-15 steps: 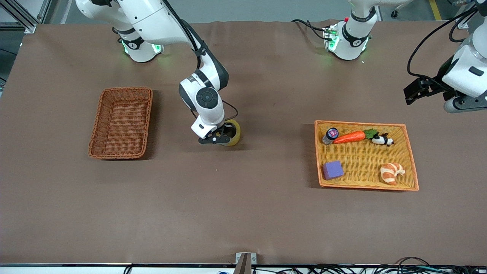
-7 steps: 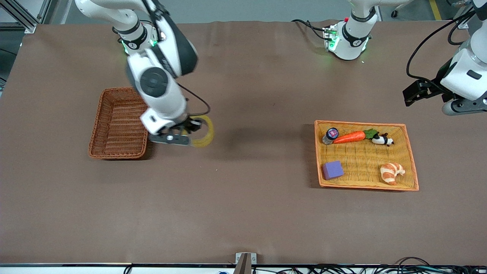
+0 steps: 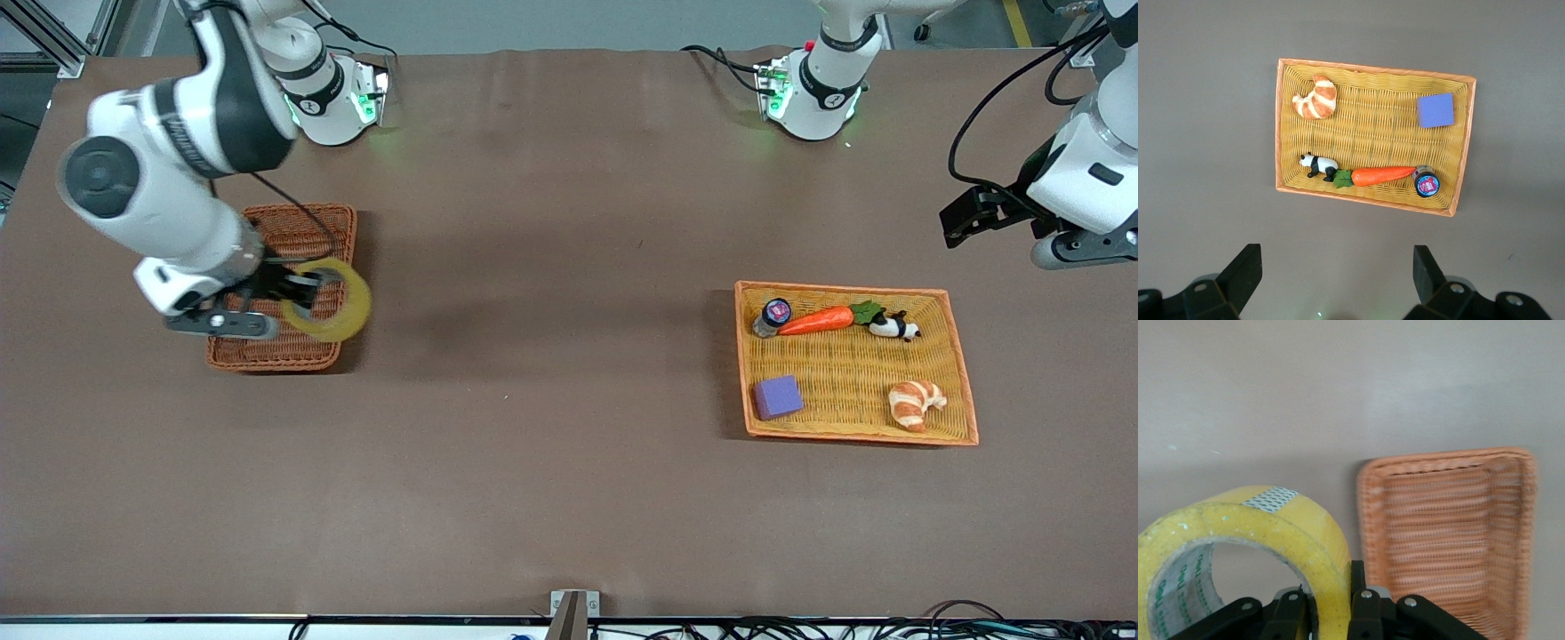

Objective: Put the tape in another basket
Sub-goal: 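Carry the tape roll with the right gripper into the wicker basket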

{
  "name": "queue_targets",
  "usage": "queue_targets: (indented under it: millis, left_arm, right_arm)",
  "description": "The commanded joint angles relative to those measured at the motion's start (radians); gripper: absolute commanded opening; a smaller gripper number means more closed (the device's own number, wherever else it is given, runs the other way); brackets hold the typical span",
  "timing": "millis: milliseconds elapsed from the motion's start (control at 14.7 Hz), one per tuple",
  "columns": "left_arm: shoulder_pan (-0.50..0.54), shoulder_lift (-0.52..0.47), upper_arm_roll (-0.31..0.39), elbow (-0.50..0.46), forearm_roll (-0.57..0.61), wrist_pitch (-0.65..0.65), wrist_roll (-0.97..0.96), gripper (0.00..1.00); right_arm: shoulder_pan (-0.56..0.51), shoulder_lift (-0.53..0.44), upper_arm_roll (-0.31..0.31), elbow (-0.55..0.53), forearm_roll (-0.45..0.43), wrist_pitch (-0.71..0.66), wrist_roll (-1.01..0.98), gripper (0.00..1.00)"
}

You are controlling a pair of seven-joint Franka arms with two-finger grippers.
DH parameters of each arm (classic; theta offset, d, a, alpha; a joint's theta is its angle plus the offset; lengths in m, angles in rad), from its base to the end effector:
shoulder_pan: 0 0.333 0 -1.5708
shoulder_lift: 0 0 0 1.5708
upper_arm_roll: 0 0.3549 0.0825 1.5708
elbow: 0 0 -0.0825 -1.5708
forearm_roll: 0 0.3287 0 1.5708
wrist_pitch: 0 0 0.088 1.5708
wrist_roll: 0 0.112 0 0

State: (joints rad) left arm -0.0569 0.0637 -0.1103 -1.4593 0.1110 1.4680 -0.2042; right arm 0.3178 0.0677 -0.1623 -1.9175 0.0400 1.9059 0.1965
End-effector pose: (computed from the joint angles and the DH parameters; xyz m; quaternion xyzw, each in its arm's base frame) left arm 0.5064 -0.0695 0.6642 -0.9980 -0.0227 0.0172 0.0560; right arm 0.5121 0.0855 0.5065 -0.9988 0.0278 0.0408 0.0061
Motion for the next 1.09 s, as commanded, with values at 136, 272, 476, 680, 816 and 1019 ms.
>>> queue_targets:
  millis: [136, 272, 476, 680, 816, 1019]
  left_arm:
    - [-0.008, -0.012, 0.001, -0.004, -0.004, -0.006, 0.005, 1.0]
    - [-0.008, -0.012, 0.001, -0.004, -0.004, -0.006, 0.005, 1.0]
    - [-0.001, -0.012, 0.004, -0.001, -0.005, -0.005, 0.006, 1.0]
    - [-0.003, -0.012, 0.006, -0.001, -0.014, -0.005, -0.006, 1.0]
    - [-0.003, -0.012, 0.004, -0.001, -0.016, -0.005, -0.006, 1.0]
    - [0.005, -0.01, 0.007, -0.001, -0.056, -0.002, -0.003, 1.0]
  right_arm:
    - [-0.159, -0.103, 0.023, -0.248, -0.046, 0.108, -0.214, 0.0]
    - [-0.198, -0.131, 0.021, -0.368, -0.054, 0.224, -0.294, 0.0]
    - [-0.247, -0.129, 0.021, -0.452, -0.054, 0.306, -0.365, 0.0]
    - [-0.259, -0.123, 0.021, -0.576, -0.087, 0.487, -0.388, 0.01]
    - [-0.284, -0.108, 0.021, -0.63, -0.088, 0.577, -0.425, 0.01]
    - [-0.292, -0.048, 0.021, -0.704, -0.088, 0.729, -0.439, 0.02]
